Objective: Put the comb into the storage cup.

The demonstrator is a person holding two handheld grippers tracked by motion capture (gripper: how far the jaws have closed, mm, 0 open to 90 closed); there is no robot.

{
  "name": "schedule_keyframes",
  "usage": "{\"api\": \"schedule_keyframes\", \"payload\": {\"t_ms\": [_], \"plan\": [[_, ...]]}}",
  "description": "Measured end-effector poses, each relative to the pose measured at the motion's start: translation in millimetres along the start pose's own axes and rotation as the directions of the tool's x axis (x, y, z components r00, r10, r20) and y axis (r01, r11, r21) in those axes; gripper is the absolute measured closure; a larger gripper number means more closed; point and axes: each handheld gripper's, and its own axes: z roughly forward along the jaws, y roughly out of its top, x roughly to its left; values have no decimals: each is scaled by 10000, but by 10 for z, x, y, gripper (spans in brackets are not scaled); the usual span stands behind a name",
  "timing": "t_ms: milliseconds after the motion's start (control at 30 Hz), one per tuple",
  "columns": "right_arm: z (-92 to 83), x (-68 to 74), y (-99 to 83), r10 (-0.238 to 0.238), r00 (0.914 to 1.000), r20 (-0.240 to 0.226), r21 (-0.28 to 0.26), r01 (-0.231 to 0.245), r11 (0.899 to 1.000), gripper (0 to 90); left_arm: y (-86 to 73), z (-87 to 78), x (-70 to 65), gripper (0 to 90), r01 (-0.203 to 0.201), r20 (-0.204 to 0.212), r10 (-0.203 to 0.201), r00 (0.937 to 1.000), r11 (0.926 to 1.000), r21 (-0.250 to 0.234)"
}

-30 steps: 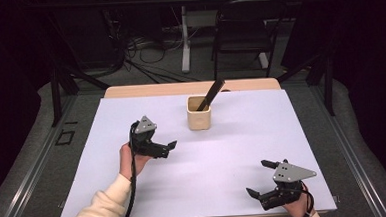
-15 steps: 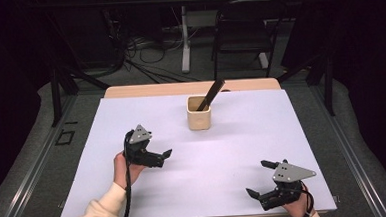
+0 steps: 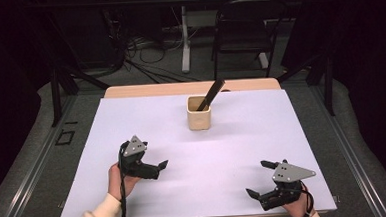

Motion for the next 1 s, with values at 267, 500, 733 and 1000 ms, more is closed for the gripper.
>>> {"api": "schedule_keyframes", "payload": {"t_ms": [267, 500, 733, 1000], "plan": [[5, 0, -1, 18, 10000, -14, 49, -18, 10000, 0, -103, -115, -58, 1, -1, -19, 1, 10000, 10000, 36], [4, -2, -1, 11, 10000, -3, 16, -11, 10000, 0, -192, -170, -90, 0, 24, 18, -25, 10000, 10000, 89], [3, -1, -2, 21, 10000, -3, 12, -21, 10000, 0, -276, -256, -117, 0, 108, -62, -107, 9999, 9999, 48], [5, -2, -3, 31, 10000, -5, 32, -31, 10000, 0, -350, -349, -165, 0, 111, -110, -112, 9999, 9999, -91]]}}
